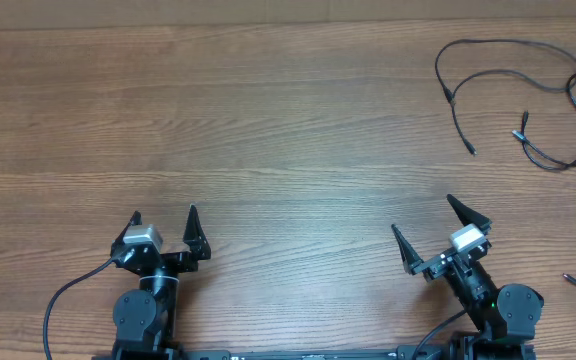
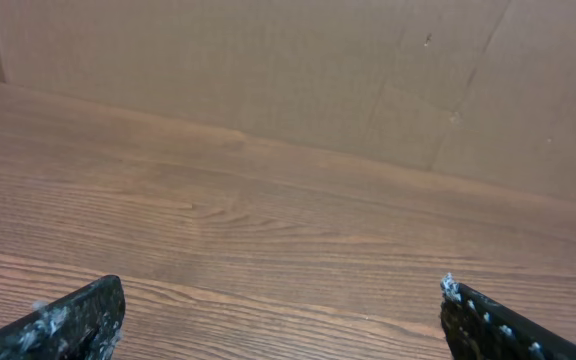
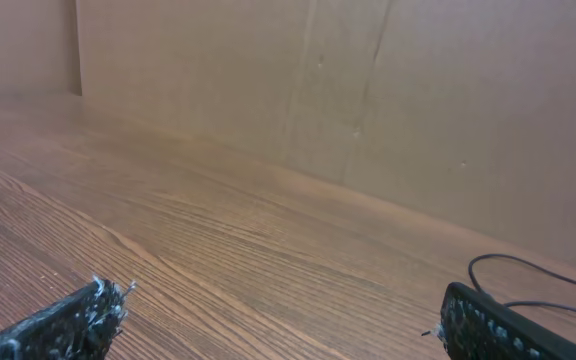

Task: Untangle cables

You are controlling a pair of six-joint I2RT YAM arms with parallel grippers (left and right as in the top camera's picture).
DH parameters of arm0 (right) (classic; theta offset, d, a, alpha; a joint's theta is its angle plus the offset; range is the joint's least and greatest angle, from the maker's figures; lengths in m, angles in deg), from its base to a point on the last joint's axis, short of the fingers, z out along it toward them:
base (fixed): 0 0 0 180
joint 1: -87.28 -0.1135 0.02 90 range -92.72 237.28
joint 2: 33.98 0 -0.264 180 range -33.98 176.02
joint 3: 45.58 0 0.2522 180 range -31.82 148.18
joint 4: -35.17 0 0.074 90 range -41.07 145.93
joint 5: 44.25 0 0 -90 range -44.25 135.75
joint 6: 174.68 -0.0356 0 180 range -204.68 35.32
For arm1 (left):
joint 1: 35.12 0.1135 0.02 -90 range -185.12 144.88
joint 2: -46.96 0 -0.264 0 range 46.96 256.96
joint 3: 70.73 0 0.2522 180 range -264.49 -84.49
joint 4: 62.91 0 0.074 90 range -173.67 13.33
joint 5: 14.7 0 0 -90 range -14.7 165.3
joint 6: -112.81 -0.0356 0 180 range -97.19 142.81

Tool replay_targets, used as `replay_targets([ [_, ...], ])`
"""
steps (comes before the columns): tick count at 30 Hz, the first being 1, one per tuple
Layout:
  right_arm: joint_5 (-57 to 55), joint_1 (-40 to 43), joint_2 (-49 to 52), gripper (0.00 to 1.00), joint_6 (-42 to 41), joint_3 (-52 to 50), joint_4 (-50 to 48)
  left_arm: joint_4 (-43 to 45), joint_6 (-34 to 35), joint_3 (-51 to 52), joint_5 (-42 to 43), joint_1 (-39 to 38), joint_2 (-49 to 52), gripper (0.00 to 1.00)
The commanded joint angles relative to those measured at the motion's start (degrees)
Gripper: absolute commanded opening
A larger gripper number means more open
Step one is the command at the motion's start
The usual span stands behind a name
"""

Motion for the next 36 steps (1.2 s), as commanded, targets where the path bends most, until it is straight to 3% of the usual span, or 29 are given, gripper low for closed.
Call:
replay_targets([
  [1, -0.5, -0.2, -0.5, 1.00, -0.2, -0.6, 0.0, 0.1, -1.5, 0.2, -0.7, 0.5, -0.6, 1.00],
  [19, -0.5, -0.2, -0.5, 1.00, -0.2, -0.6, 0.0, 0.1, -1.5, 0.2, -0.7, 0.5, -0.6, 1.00],
  [27, -11.3, -0.2, -0.5, 1.00, 9.5, -0.6, -1.2, 0.1, -1.5, 0.2, -0.7, 0.5, -0.6, 1.00],
  [32, -12.0, -0.2, -0.5, 1.00, 9.4, -0.6, 0.1, 0.1, -1.5, 0.2, -0.7, 0.5, -0.6, 1.00],
  [36, -10.6, -0.3, -0.5, 1.00, 4.0, -0.6, -0.1, 0.1, -1.5, 0.2, -0.7, 0.5, -0.6, 1.00],
])
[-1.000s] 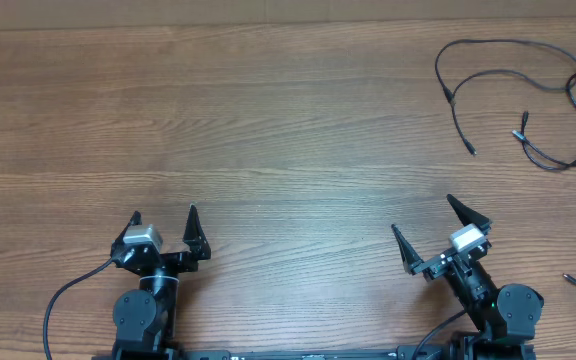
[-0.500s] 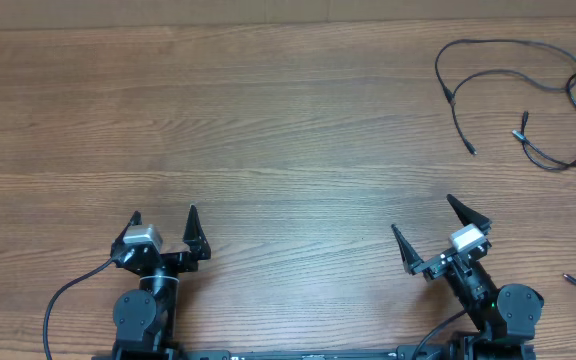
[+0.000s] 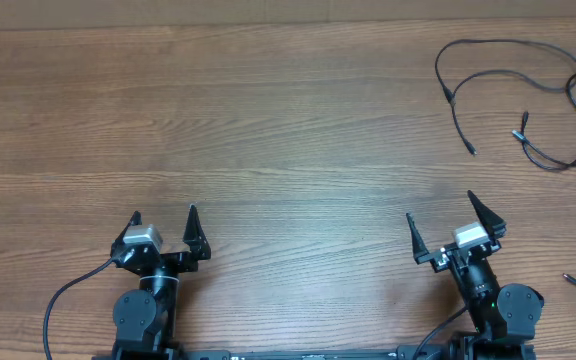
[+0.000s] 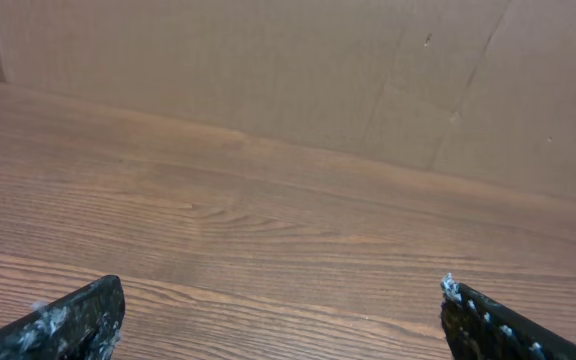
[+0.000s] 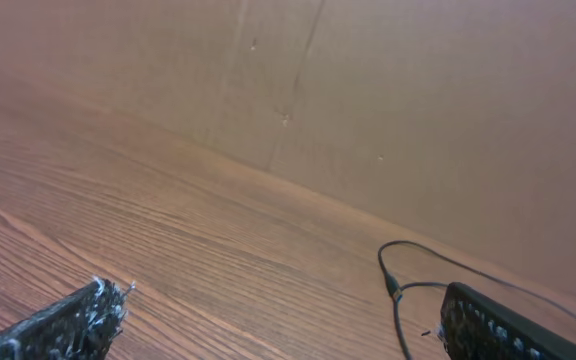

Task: Untangle cables

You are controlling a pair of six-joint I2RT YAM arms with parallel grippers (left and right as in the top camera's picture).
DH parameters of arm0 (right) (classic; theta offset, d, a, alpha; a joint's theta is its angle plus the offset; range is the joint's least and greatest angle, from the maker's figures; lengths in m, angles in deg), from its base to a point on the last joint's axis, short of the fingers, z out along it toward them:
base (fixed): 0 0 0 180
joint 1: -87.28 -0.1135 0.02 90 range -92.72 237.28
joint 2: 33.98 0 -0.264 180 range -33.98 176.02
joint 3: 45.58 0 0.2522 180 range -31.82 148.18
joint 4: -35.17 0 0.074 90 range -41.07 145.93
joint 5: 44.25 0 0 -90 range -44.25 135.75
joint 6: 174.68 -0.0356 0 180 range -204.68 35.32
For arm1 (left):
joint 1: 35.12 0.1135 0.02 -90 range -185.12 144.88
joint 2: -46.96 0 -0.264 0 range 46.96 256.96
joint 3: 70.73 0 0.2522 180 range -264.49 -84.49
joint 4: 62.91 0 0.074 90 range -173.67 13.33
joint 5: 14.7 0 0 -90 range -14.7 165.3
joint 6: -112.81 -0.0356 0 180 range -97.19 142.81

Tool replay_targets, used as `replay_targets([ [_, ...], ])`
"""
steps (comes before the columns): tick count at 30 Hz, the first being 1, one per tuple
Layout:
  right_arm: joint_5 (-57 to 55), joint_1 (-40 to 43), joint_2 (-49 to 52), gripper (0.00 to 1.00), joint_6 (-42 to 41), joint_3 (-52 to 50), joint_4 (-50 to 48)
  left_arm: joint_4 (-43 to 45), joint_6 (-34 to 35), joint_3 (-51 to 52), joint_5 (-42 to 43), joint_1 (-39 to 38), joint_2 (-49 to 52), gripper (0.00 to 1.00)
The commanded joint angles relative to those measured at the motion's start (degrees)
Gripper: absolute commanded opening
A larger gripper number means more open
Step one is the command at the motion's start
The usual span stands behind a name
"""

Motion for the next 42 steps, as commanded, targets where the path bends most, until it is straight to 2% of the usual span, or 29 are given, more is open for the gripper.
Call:
replay_targets([
  [1, -1.0, -0.3, -0.5, 1.00, -3.9, -0.6, -0.2, 0.1, -1.5, 0.2, -0.7, 0.5, -0.6, 0.99],
  [6, -16.1, -0.3, -0.5, 1.00, -23.2, -0.6, 0.5, 0.1, -1.5, 0.2, -0.7, 0.5, -0.6, 0.99],
  [7, -17.0, -0.3, -0.5, 1.00, -23.8, -0.6, 0.8, 0.1, -1.5, 0.2, -0.7, 0.5, -0.6, 1.00],
  [18, -17.6, -2.9, -0.5, 1.00, -23.8, -0.6, 1.1, 0.1, -1.5, 0.2, -0.7, 0.5, -0.6, 1.00],
  [25, -18.4, -3.5, -0.5, 1.00, -19.6, -0.6, -9.9, 0.1, -1.5, 0.2, -0.7, 0.5, -0.6, 1.00],
  [35, -18.4, -3.6, -0.5, 1.00, -25.1, -0.6, -1.2, 0.1, -1.5, 0.2, -0.7, 0.5, -0.6, 1.00],
  [42, -18.1, -3.6, -0.5, 1.00, -25.5, -0.6, 1.5, 0.1, -1.5, 0.2, -0.7, 0.5, -0.6, 1.00],
])
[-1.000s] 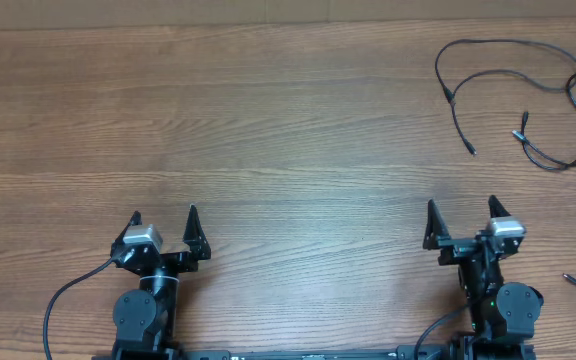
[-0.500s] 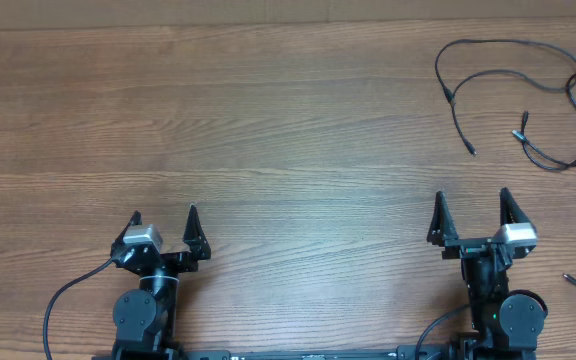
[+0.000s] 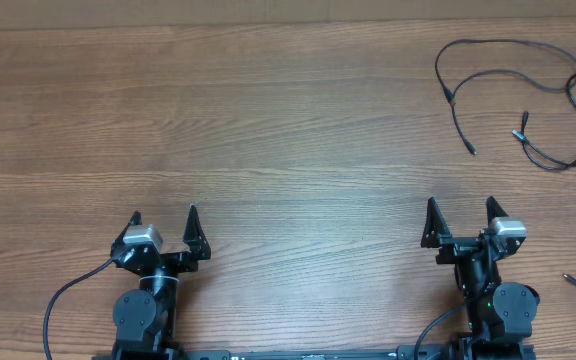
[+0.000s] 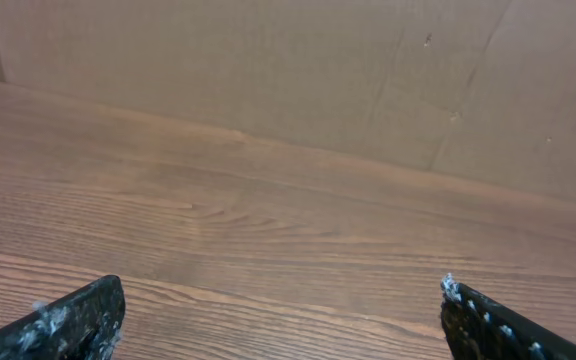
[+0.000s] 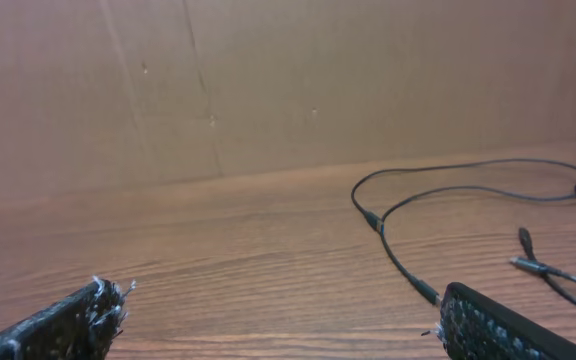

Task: Untangle cables

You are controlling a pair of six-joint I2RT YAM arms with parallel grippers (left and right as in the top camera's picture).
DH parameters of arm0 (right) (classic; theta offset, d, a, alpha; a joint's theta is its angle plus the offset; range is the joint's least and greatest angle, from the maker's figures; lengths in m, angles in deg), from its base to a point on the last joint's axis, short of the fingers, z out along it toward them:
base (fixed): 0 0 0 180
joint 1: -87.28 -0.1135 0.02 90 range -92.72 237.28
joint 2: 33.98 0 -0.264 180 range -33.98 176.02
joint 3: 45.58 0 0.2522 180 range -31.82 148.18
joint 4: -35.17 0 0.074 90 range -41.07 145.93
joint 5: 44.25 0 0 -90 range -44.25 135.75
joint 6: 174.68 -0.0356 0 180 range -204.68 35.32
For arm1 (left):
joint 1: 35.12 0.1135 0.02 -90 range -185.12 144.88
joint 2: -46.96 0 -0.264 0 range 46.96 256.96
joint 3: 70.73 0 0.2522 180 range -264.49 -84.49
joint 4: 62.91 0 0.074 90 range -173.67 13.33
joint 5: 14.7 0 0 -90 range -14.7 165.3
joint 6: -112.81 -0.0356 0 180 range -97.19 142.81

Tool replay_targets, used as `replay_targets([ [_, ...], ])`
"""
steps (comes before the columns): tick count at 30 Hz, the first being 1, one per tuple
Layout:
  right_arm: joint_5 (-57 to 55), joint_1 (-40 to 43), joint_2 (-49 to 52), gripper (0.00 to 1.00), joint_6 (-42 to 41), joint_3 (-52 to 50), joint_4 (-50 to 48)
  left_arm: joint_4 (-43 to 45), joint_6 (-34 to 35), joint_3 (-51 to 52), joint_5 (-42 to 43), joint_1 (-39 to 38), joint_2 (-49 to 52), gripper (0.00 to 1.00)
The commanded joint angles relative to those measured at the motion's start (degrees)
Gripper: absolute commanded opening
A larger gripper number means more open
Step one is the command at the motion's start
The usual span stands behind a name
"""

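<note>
Thin black cables [image 3: 513,90] lie looped and crossed at the far right of the wooden table; the right wrist view shows them ahead, cables [image 5: 438,195]. My right gripper [image 3: 458,213] is open near the front edge, well short of the cables, pointing straight towards the back. My left gripper [image 3: 164,218] is open at the front left, far from them, with nothing between its fingers. In the left wrist view only a sliver of cable shows at the right edge. Both grippers, left gripper [image 4: 280,300] and right gripper [image 5: 283,305], are empty.
A short black cable end lies by the table's right front edge, beside the right arm. A brown cardboard wall [image 5: 268,80] stands along the back of the table [image 3: 268,130].
My right gripper has turned clockwise at the front right, from pointing slightly left to pointing straight back, and the cables now lie in front of it. The left gripper has not moved.
At first my right gripper pointed towards the back left, with only a bit of cable at its view's edge. Then it had swung partway right. Now it faces straight back with the cable tangle ahead. The left gripper and cables stayed put throughout.
</note>
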Motion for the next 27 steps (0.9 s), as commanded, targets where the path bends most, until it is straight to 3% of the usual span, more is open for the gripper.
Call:
replay_targets([
  [1, -0.3, -0.3, -0.5, 1.00, -1.0, -0.6, -0.1, 0.1, -1.5, 0.2, -0.7, 0.5, -0.6, 1.00],
  [27, -0.6, -0.2, -0.5, 1.00, -2.3, -0.6, -0.1, 0.1, -1.5, 0.2, -0.7, 0.5, -0.6, 0.99],
])
